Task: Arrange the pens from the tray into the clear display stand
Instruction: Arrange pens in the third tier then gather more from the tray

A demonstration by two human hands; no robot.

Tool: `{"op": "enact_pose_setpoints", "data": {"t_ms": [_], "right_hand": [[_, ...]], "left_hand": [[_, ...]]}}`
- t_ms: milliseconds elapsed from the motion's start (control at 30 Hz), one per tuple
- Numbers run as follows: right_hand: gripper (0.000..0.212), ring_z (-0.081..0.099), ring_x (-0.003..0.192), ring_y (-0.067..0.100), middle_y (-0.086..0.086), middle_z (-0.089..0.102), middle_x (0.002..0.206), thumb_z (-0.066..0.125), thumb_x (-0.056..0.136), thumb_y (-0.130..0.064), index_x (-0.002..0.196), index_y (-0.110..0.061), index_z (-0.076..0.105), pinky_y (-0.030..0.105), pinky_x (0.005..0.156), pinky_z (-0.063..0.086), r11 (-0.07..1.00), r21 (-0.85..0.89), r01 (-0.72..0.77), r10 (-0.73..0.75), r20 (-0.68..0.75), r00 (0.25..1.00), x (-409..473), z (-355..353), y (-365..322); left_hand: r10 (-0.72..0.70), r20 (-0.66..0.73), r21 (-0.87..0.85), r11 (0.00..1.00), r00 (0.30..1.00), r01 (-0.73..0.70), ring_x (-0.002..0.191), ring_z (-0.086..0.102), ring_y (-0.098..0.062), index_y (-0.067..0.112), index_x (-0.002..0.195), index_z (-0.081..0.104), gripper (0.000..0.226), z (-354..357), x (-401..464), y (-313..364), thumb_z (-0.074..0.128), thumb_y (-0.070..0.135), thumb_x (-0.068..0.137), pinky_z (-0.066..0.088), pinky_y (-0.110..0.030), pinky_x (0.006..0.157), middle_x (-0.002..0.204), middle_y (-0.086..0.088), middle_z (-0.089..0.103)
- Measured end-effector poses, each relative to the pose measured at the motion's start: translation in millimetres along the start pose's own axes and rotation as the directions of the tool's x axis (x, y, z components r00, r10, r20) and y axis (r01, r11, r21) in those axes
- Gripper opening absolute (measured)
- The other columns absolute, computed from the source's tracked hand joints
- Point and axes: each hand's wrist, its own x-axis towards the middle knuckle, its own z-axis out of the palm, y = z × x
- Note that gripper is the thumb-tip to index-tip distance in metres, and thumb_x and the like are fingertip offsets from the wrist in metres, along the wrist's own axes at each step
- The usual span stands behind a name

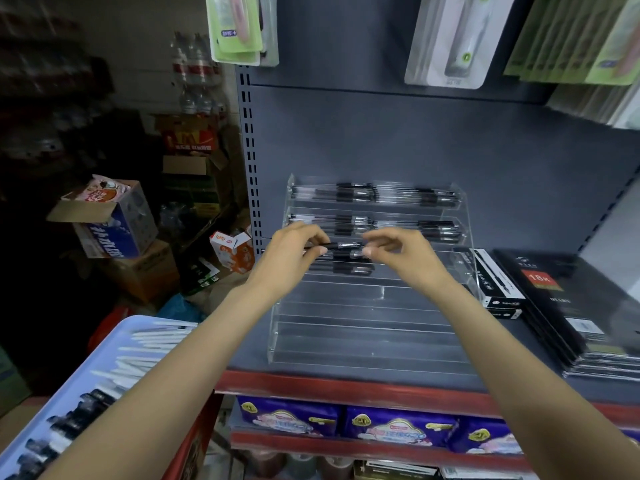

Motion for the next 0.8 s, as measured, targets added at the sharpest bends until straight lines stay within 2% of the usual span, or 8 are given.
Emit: {"op": "enact_pose_setpoints", "data": {"t_ms": [67,167,267,367,467,600,733,800], "right_hand": [[0.016,0.063,0.084,0.004,-0.005,0.069,0.09,0.068,0.084,-0.016,0.099,-0.023,0.069,0.01,0.079,0.047,0.999,0.014,0.049,-0.049,0.006,0.999,-1,-3,-1],[0.016,0.062,0.076,-0.003,-0.009,0.069,0.083,0.068,0.083,-0.011,0.086,-0.026,0.07,0.012,0.076,0.046,0.997,-0.013,0.074,-0.075,-0.046,0.996,-3,-19,4],[0.014,0.061,0.074,-0.005,-0.003,0.069,0.085,0.068,0.082,-0.008,0.085,-0.022,0.07,0.012,0.078,0.046,0.999,-0.044,0.016,-0.023,-0.144,0.989,-11,-48,19],[0.014,0.062,0.088,0.011,0.002,0.068,0.097,0.069,0.082,-0.012,0.096,-0.014,0.072,0.022,0.084,0.046,0.987,-0.119,-0.11,0.08,-0.232,0.969,-23,-70,38],[0.037,0.058,0.105,0.019,0.007,0.061,0.116,0.069,0.082,-0.015,0.118,-0.009,0.062,0.02,0.087,0.038,0.943,-0.23,-0.241,0.143,-0.374,0.916,-30,-85,57],[0.051,0.058,0.097,0.017,0.009,0.06,0.122,0.067,0.084,-0.013,0.132,-0.009,0.049,0.019,0.073,0.045,0.929,-0.036,-0.369,0.343,-0.297,0.891,-34,-99,78],[0.033,0.064,0.094,0.018,0.007,0.068,0.107,0.061,0.088,-0.007,0.12,-0.009,0.061,0.033,0.087,0.054,0.933,0.063,-0.354,0.358,-0.235,0.903,-35,-102,87],[0.028,0.064,0.087,0.013,0.008,0.068,0.104,0.057,0.089,-0.002,0.116,-0.007,0.063,0.025,0.079,0.054,0.935,0.106,-0.34,0.355,-0.218,0.909,-35,-101,86]], "left_hand": [[0.025,0.022,-0.019,1.0,0.999,-0.024,0.087,0.054,-0.007,0.013,0.101,0.066,0.013,5,6,9,0.061,0.014,0.089,0.042,-0.016,0.082,0.095,0.002,0.06],[0.049,0.055,-0.03,0.998,0.997,-0.047,0.084,0.053,-0.007,0.013,0.1,0.065,0.012,16,16,24,0.061,0.014,0.089,0.037,-0.009,0.076,0.094,0.002,0.06],[0.049,0.103,-0.017,0.999,0.994,-0.047,0.083,0.054,-0.008,0.013,0.099,0.066,0.012,27,27,34,0.059,0.011,0.089,0.042,-0.017,0.079,0.094,0.0,0.062],[0.055,0.15,-0.015,0.998,0.987,-0.053,0.086,0.058,-0.014,0.01,0.096,0.068,0.012,43,38,48,0.06,0.008,0.089,0.047,-0.025,0.086,0.095,-0.005,0.066],[0.042,0.182,0.057,0.997,0.982,-0.053,0.095,0.062,-0.02,0.008,0.1,0.069,0.015,63,50,67,0.059,0.008,0.089,0.045,-0.023,0.085,0.101,-0.008,0.069],[0.005,0.25,0.183,0.982,0.968,-0.053,0.097,0.064,-0.025,0.012,0.102,0.07,0.018,85,63,81,0.058,0.007,0.09,0.052,-0.038,0.086,0.107,-0.009,0.068],[-0.007,0.282,0.293,0.953,0.959,-0.079,0.098,0.064,-0.026,0.012,0.104,0.07,0.019,99,72,86,0.058,0.006,0.09,0.053,-0.038,0.084,0.107,-0.011,0.068],[-0.008,0.306,0.376,0.92,0.952,-0.113,0.094,0.065,-0.027,0.011,0.102,0.07,0.02,103,75,87,0.059,0.002,0.087,0.053,-0.037,0.078,0.104,-0.01,0.069]]}}
